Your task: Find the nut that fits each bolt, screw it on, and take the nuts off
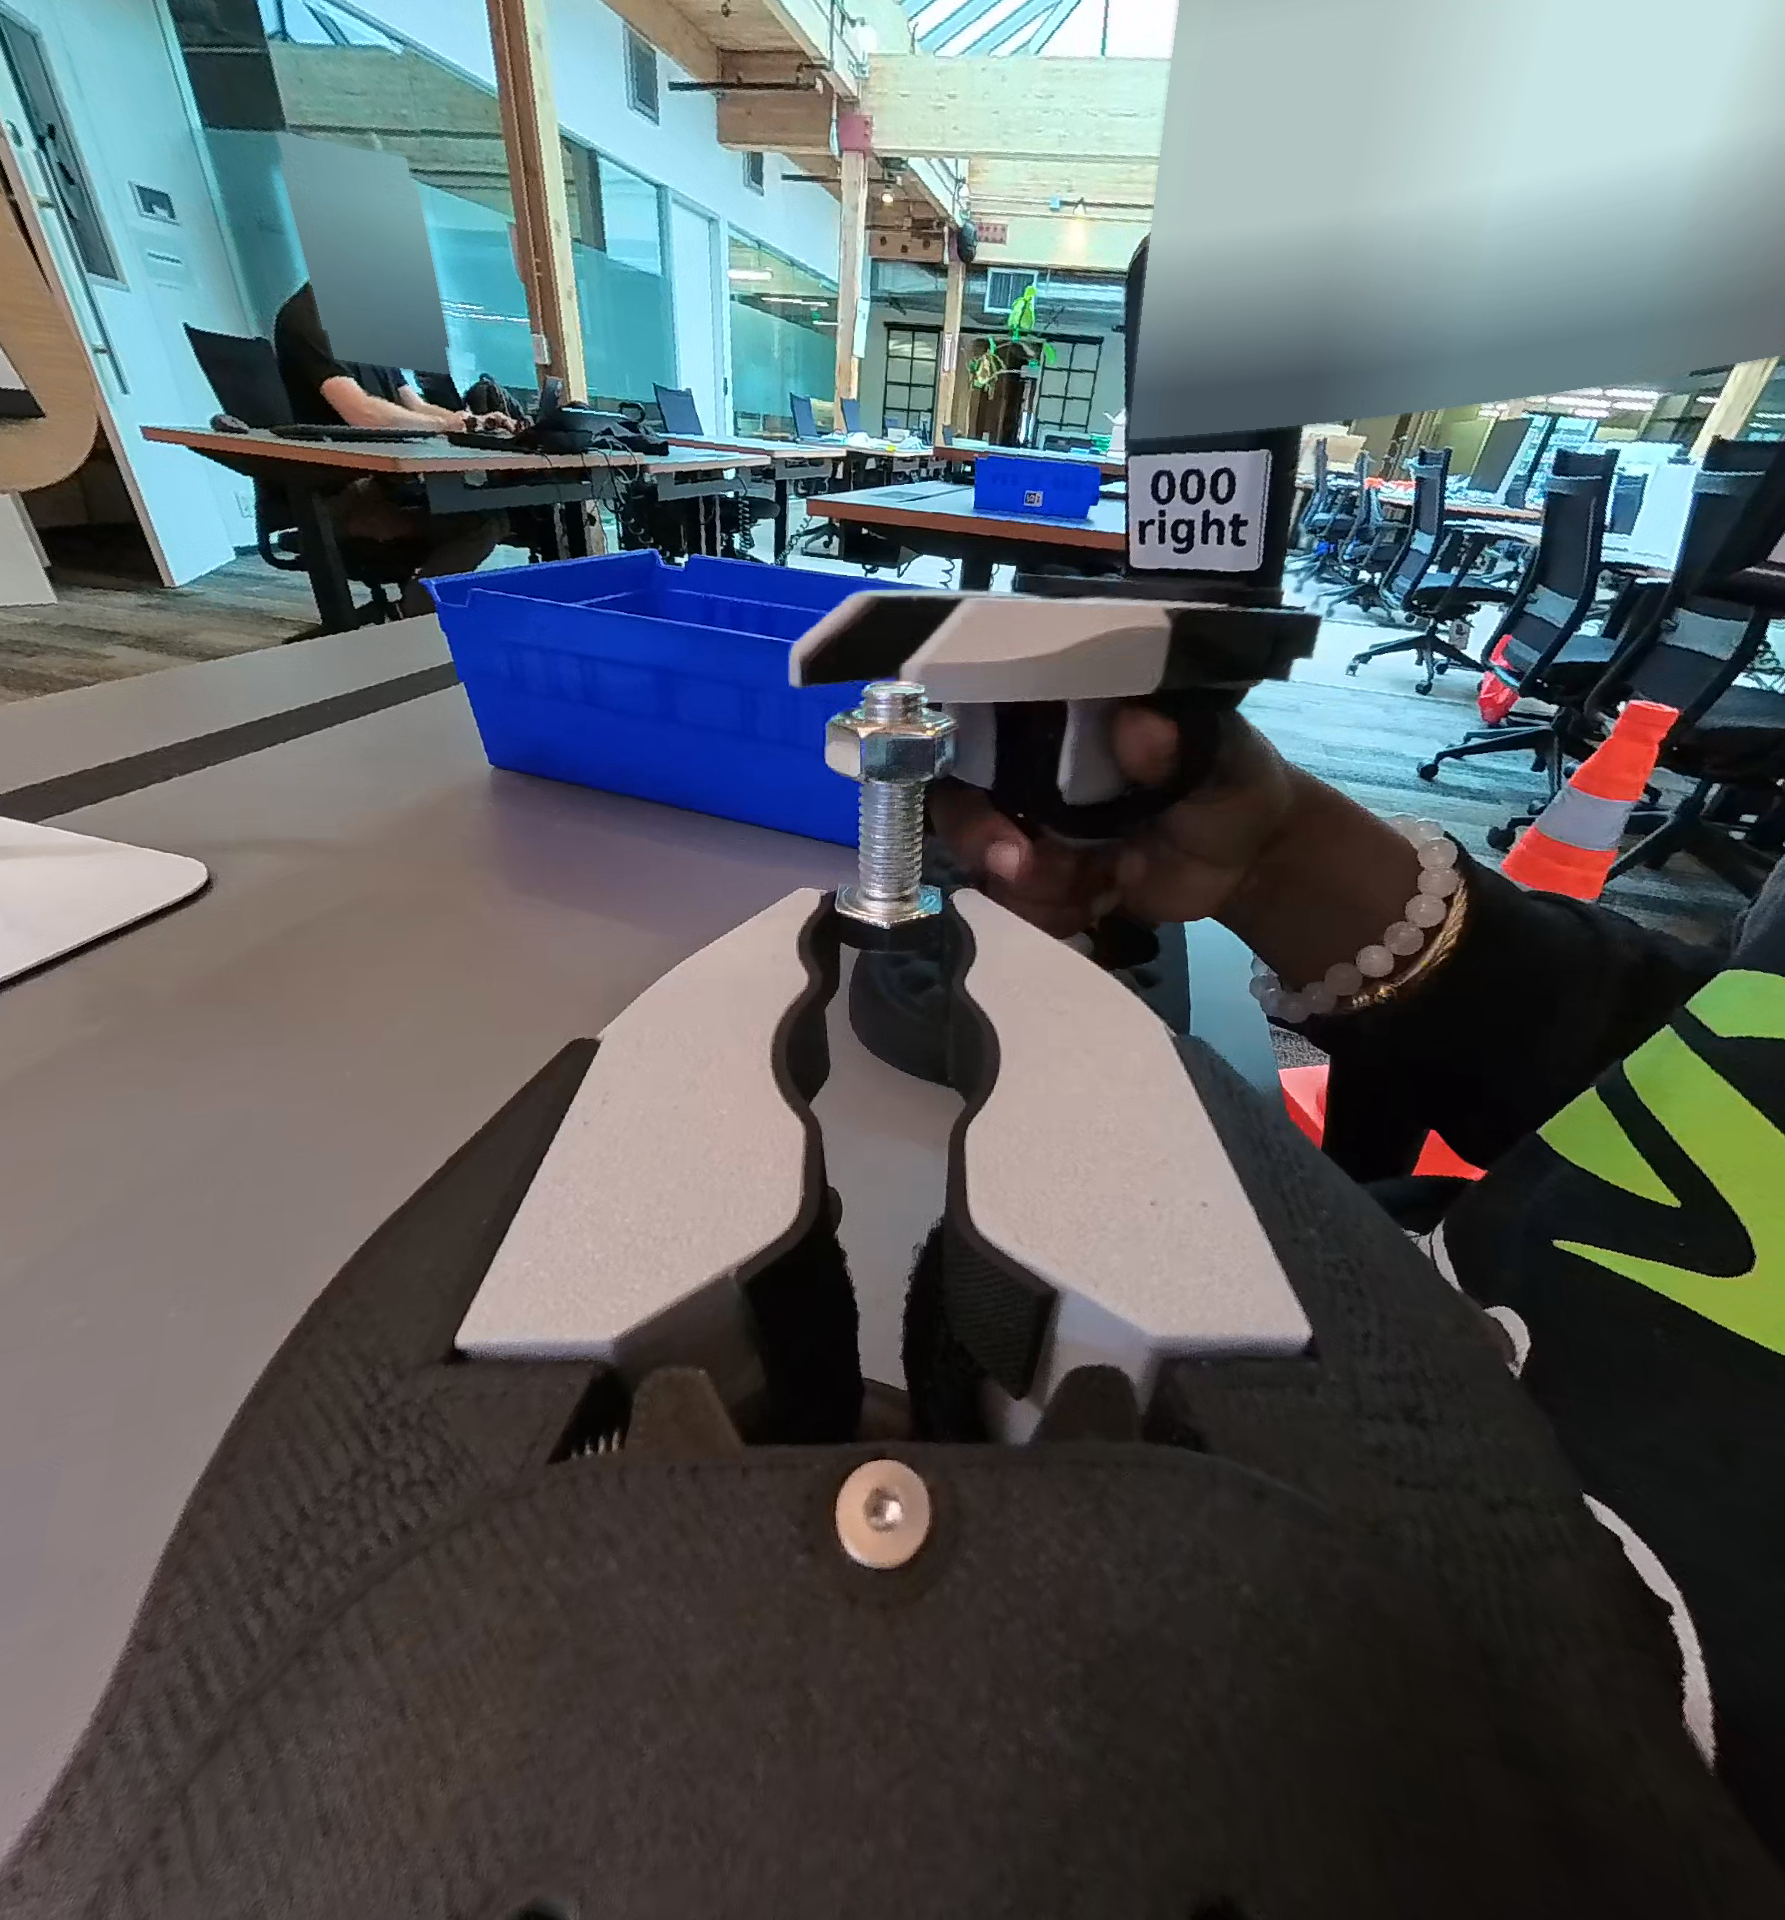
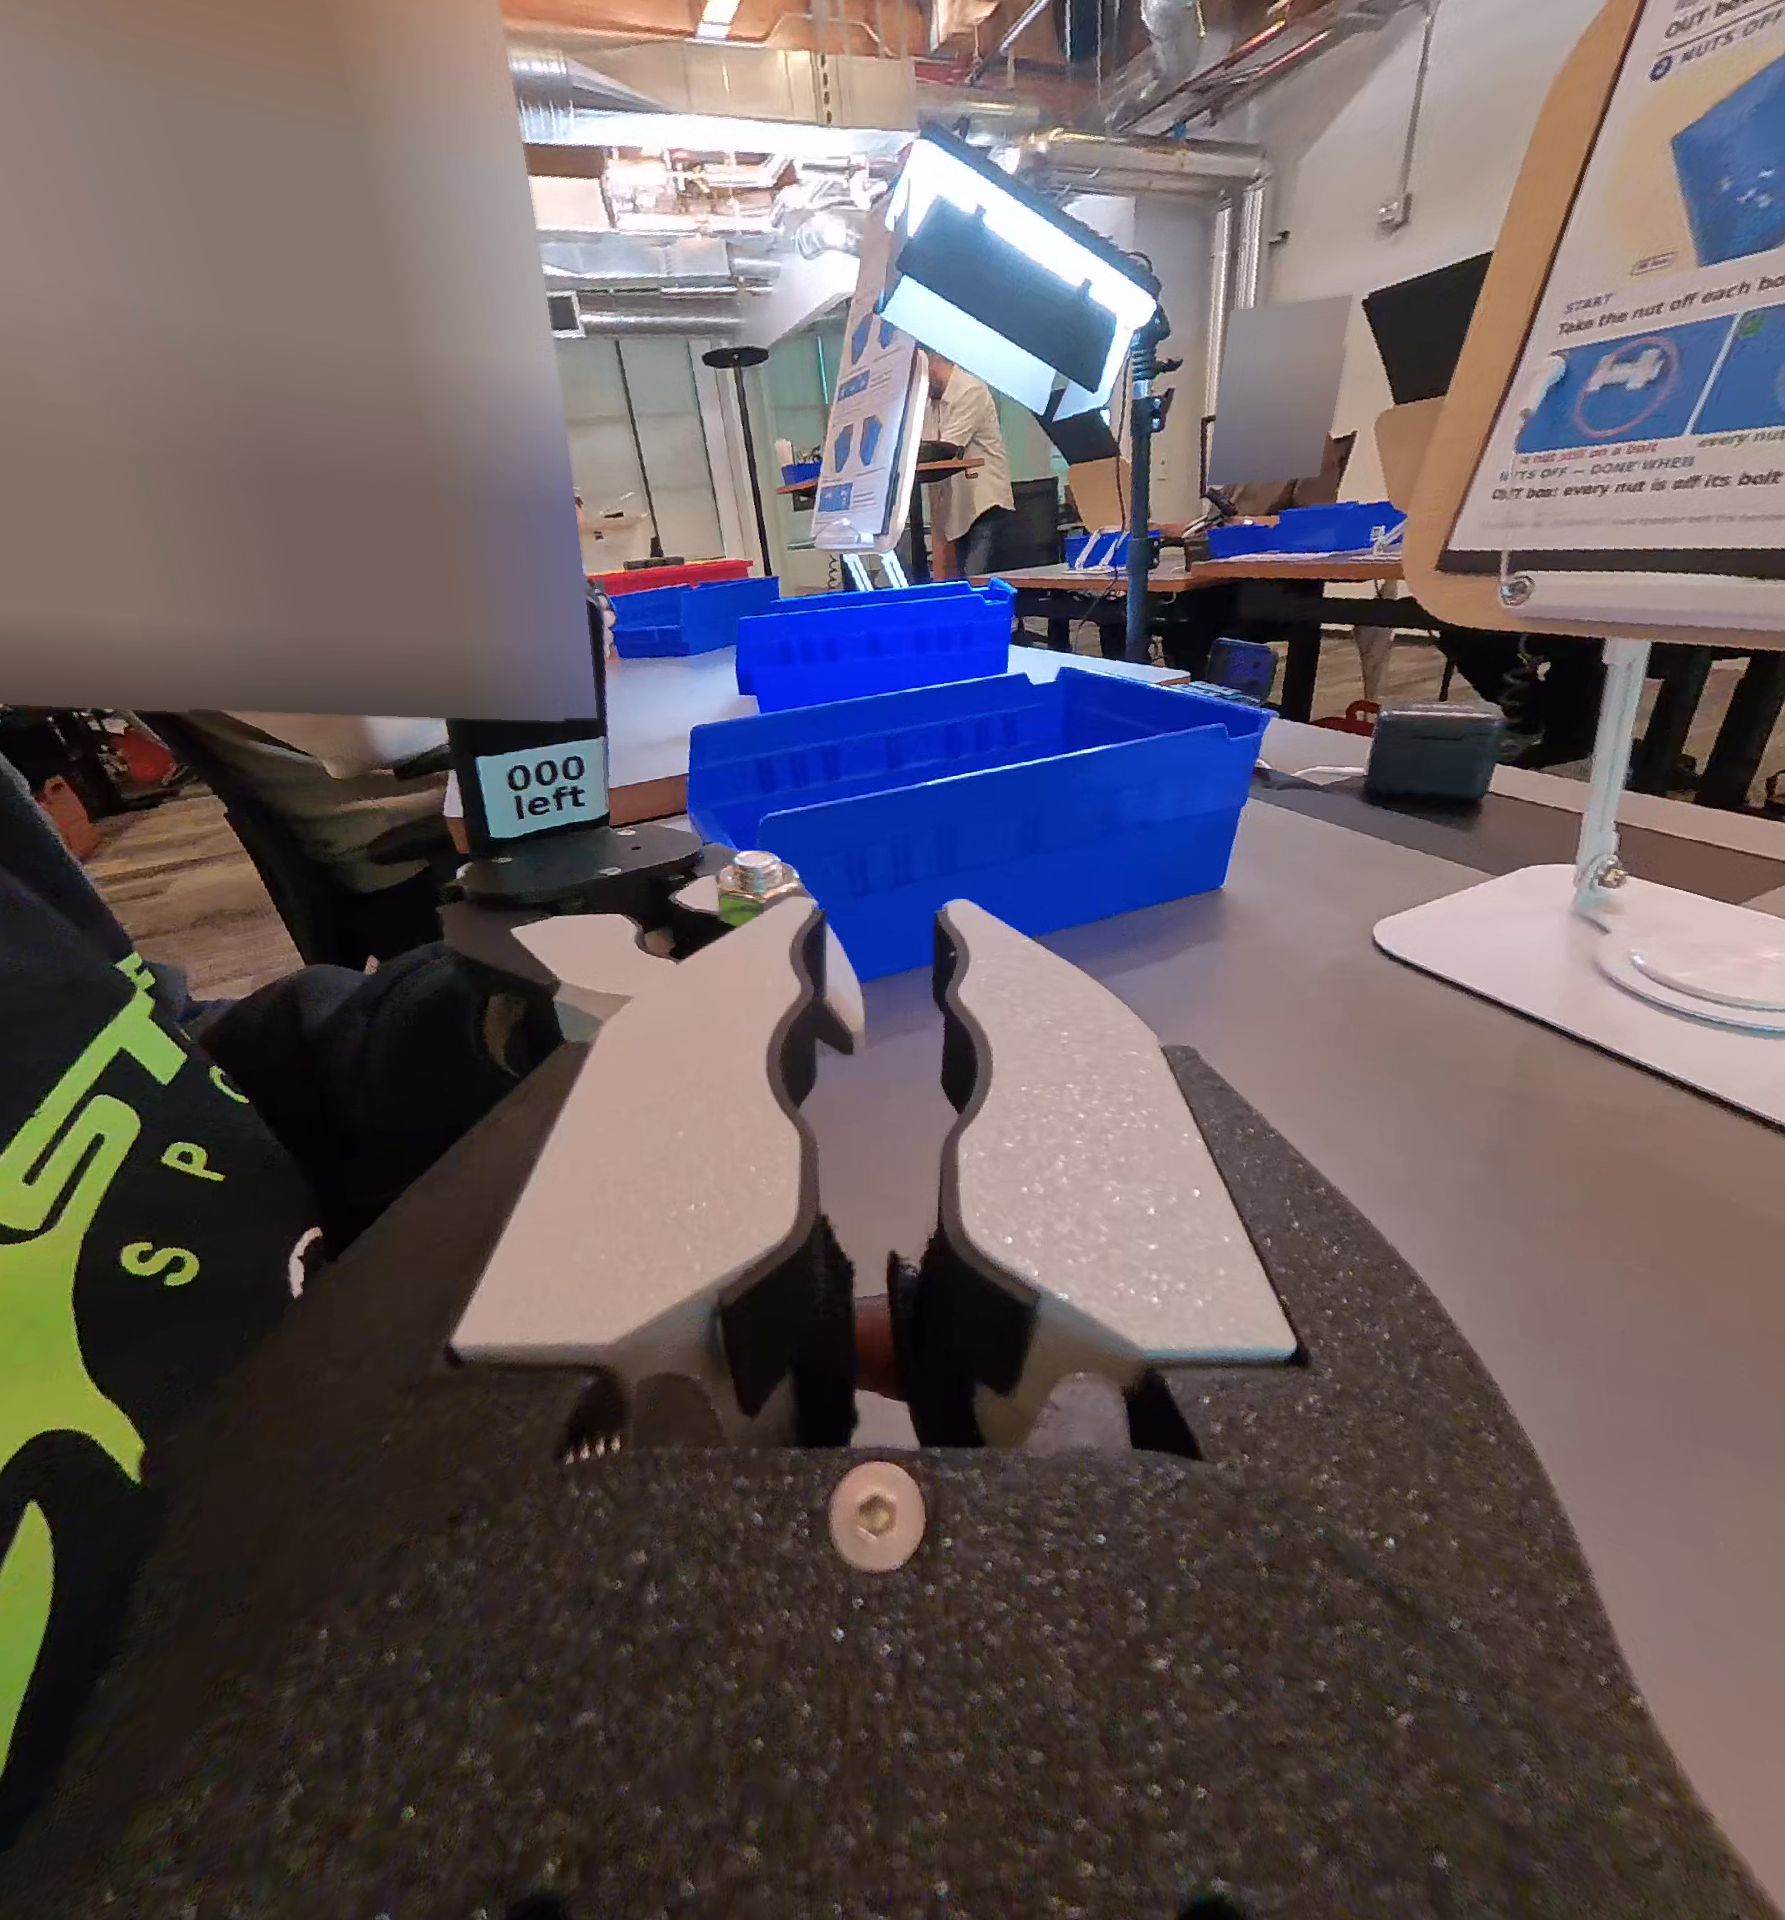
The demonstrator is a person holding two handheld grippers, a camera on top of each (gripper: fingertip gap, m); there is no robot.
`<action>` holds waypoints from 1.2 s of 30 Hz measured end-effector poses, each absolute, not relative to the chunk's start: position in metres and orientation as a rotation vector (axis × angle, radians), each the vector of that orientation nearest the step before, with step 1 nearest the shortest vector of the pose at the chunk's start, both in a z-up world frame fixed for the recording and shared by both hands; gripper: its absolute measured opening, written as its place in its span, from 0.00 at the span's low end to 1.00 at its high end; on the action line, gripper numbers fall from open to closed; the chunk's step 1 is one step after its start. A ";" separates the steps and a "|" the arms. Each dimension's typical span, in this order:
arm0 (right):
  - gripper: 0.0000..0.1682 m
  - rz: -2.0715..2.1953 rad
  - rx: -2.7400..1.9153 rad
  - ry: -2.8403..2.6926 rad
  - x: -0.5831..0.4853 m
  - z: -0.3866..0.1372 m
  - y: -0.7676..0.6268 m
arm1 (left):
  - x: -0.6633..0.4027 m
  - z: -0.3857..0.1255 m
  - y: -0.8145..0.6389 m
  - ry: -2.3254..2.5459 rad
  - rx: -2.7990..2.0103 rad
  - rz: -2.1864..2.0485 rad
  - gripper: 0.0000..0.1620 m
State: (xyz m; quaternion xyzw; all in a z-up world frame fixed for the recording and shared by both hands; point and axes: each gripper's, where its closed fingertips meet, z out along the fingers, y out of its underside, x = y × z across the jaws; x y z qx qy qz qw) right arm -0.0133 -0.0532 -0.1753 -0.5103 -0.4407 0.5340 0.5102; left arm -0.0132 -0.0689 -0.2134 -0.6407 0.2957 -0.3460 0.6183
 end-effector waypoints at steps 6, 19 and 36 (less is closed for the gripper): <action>0.26 1.338 -1.208 -1.124 -0.033 -0.176 -0.069 | -0.012 -0.215 -0.069 0.687 -1.479 -0.788 0.11; 0.25 1.318 -1.223 -1.119 -0.032 -0.178 -0.064 | -0.013 -0.214 -0.069 0.688 -1.476 -0.792 0.11; 0.29 1.340 -1.182 -1.154 -0.037 -0.176 -0.072 | -0.012 -0.215 -0.069 0.692 -1.479 -0.789 0.11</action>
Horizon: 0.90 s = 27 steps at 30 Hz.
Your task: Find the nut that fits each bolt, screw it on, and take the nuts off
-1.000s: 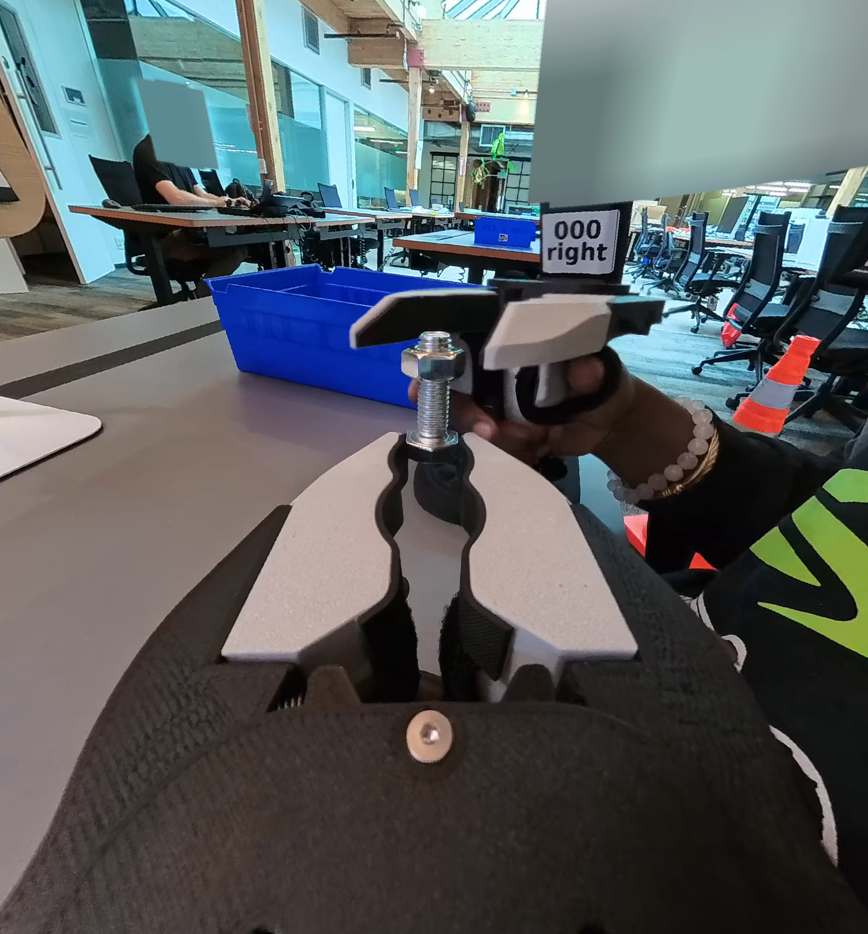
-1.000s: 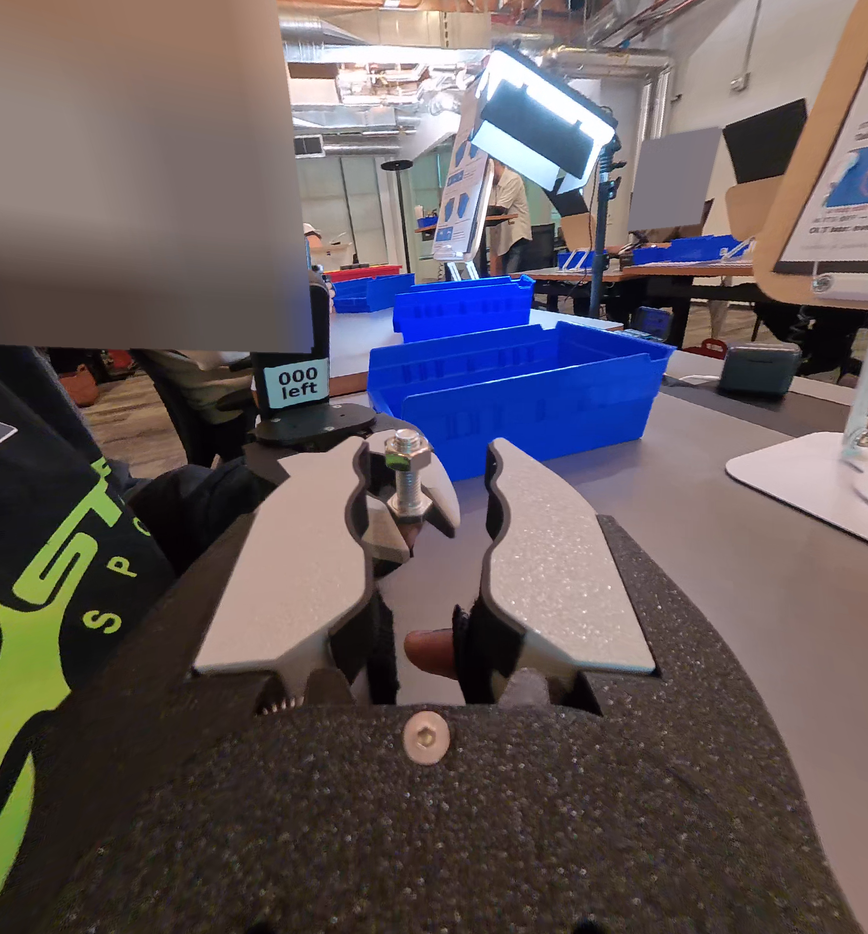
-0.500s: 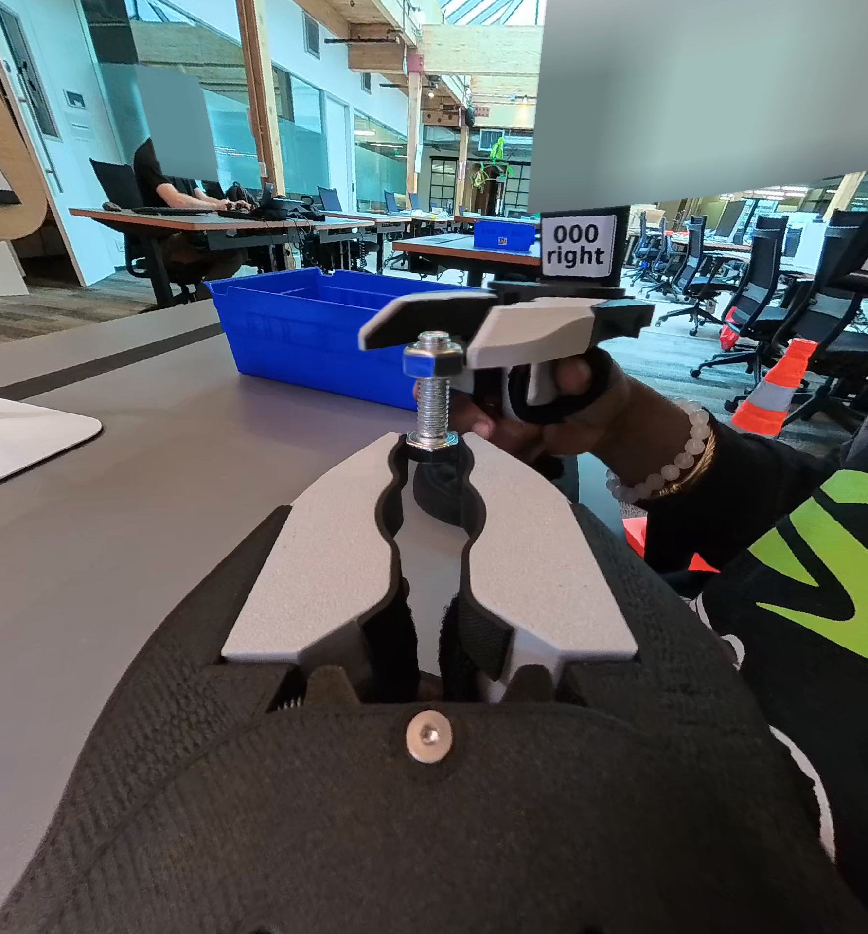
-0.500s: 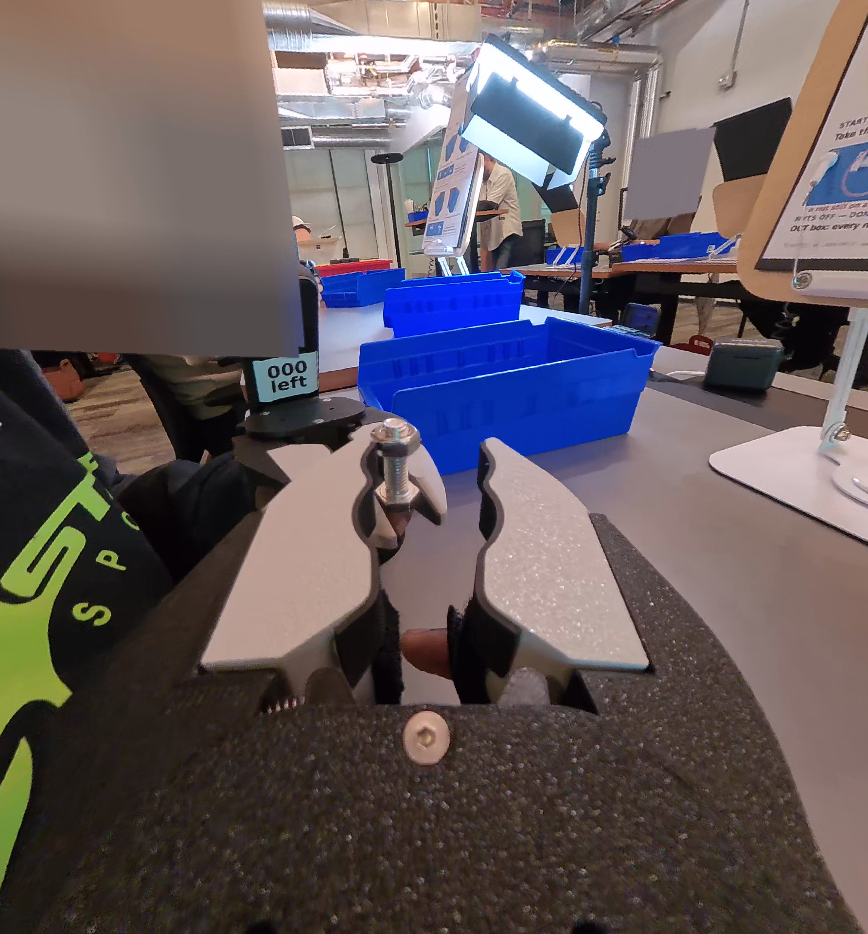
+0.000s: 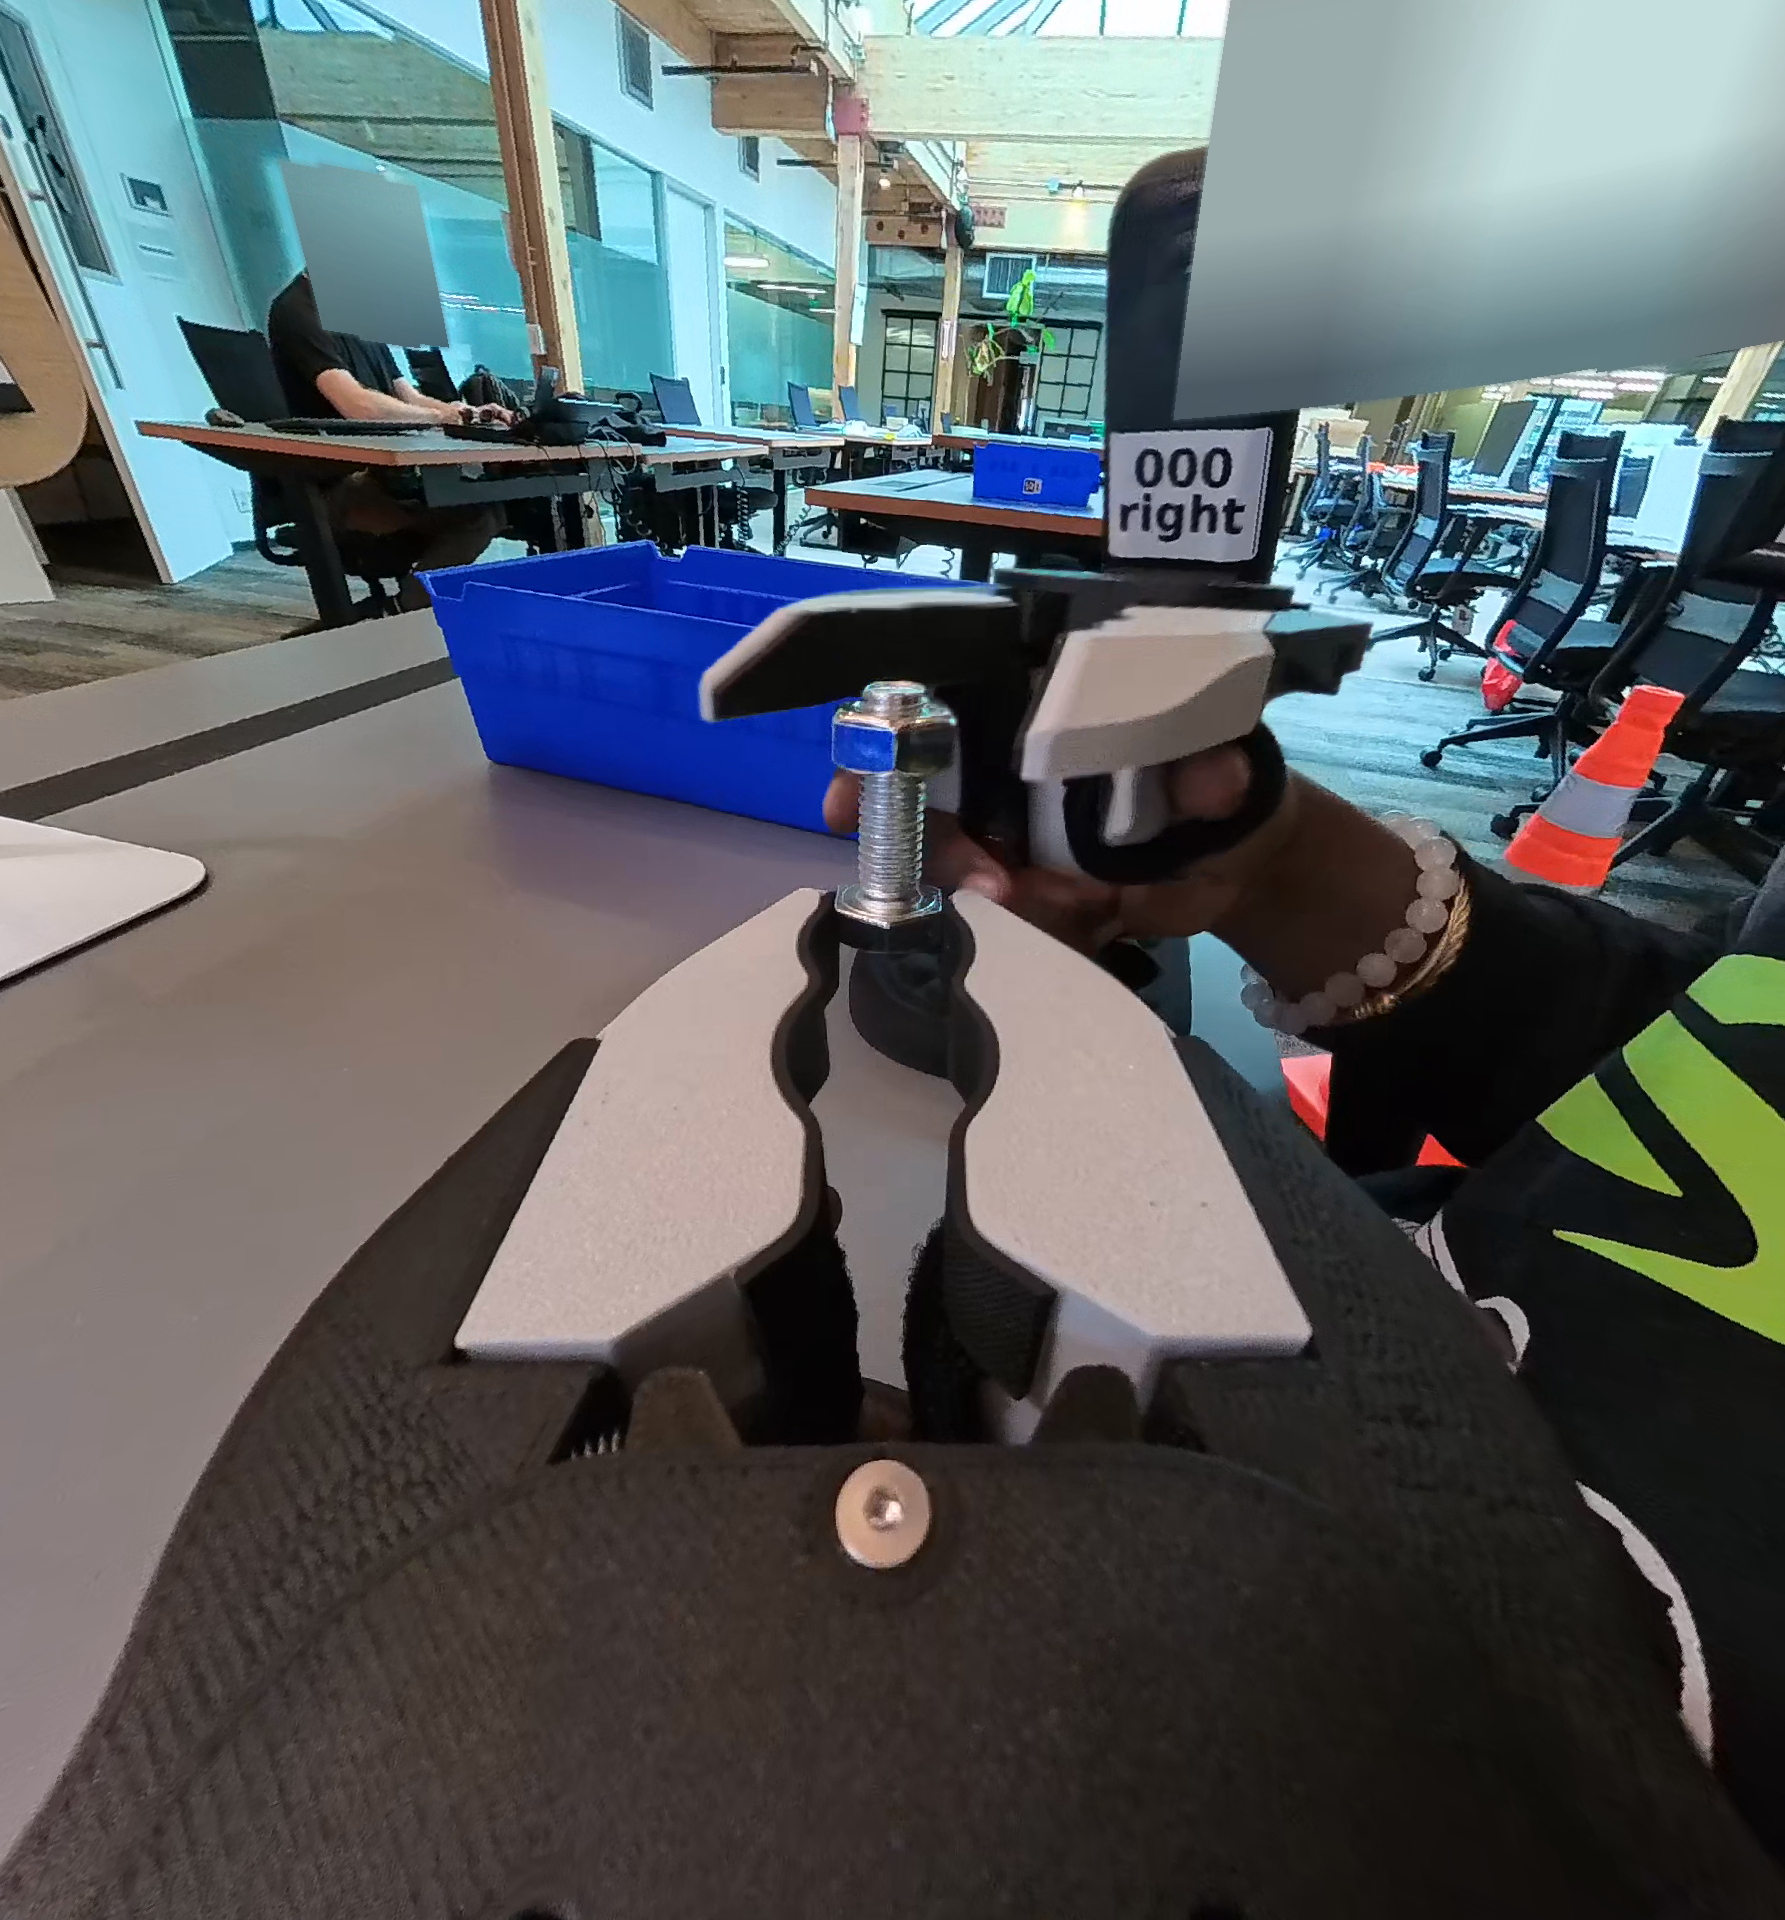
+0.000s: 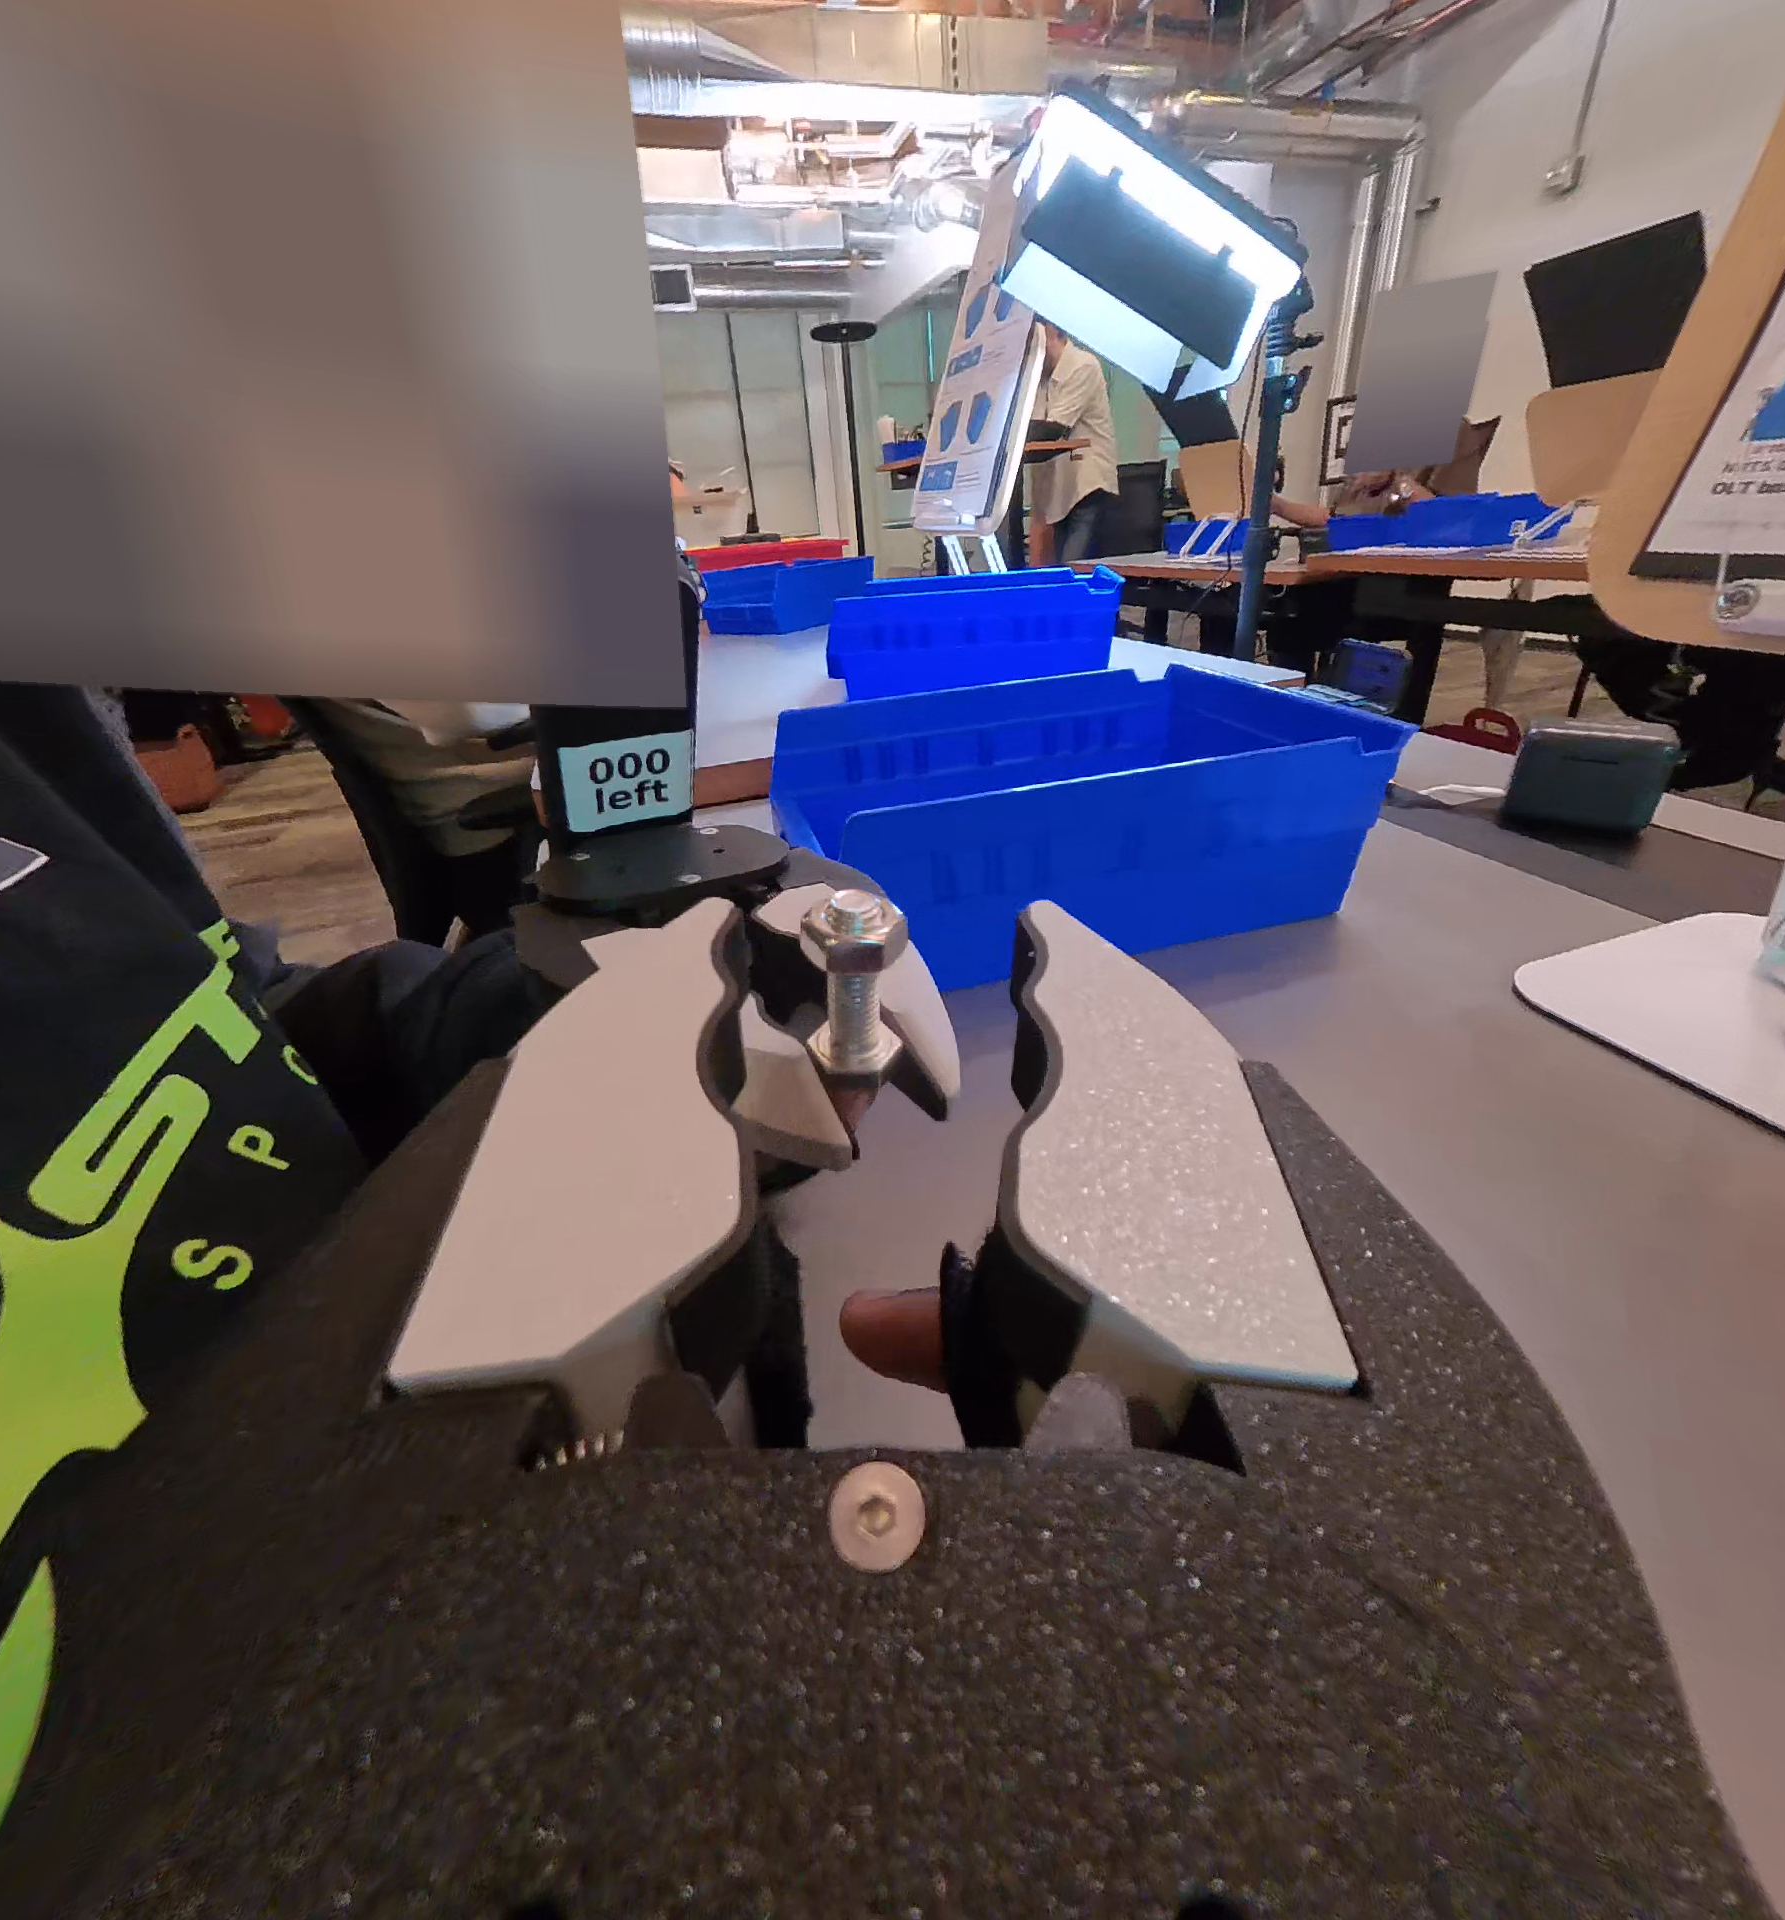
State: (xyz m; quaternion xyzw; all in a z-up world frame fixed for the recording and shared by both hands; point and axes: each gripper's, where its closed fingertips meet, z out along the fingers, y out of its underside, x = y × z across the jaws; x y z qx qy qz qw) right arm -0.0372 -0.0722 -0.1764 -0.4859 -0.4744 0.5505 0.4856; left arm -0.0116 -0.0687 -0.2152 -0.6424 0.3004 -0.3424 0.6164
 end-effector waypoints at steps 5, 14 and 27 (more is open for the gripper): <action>0.28 1.338 -1.211 -1.151 -0.047 -0.180 -0.070 | -0.011 -0.215 -0.070 0.701 -1.474 -0.790 0.11; 0.11 1.271 -1.223 -1.084 -0.017 -0.178 -0.051 | -0.011 -0.211 -0.072 0.698 -1.452 -0.812 0.11; 0.26 1.353 -1.170 -1.145 -0.035 -0.175 -0.072 | -0.011 -0.215 -0.070 0.704 -1.473 -0.788 0.11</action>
